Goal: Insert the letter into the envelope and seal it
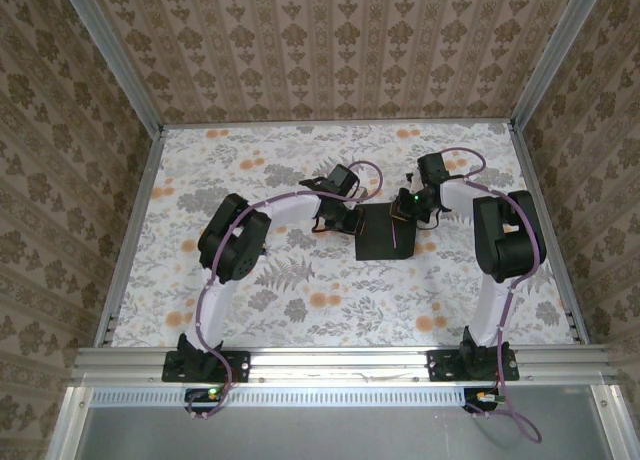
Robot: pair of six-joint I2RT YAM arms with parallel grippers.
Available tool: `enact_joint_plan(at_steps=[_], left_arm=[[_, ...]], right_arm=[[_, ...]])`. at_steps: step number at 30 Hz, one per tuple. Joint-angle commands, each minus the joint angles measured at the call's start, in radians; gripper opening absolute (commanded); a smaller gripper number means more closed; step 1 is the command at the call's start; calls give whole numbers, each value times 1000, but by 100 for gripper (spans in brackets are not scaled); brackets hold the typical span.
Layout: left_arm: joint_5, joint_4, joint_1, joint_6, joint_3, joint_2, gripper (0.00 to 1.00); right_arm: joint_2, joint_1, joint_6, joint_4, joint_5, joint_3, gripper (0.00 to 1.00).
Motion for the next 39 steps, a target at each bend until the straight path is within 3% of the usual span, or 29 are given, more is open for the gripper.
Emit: enact_joint_plan(at_steps=[1, 6, 15, 22, 27, 32, 39], left_arm=[[-39, -123, 10, 31, -11, 42, 0], [-63, -126, 18, 40, -12, 8, 1], [-60, -109, 38, 29, 11, -141, 60], [-72, -116, 40, 1, 34, -311, 76], [-155, -135, 65, -10, -61, -487, 89], [-236, -214, 155, -45, -187, -661, 100], [-309, -354, 344, -100, -353, -850, 100]], right_arm=[[-57, -2, -31, -53, 44, 22, 9], [-125, -19, -41, -76, 56, 17, 10], [-252, -30, -36, -103, 60, 2, 17], [-330, -30, -17, -94, 59, -43, 20], [-388, -30, -7, -97, 55, -80, 27], [-438, -28, 12, -92, 38, -117, 45], [-523, 17, 21, -118, 84, -140, 91]])
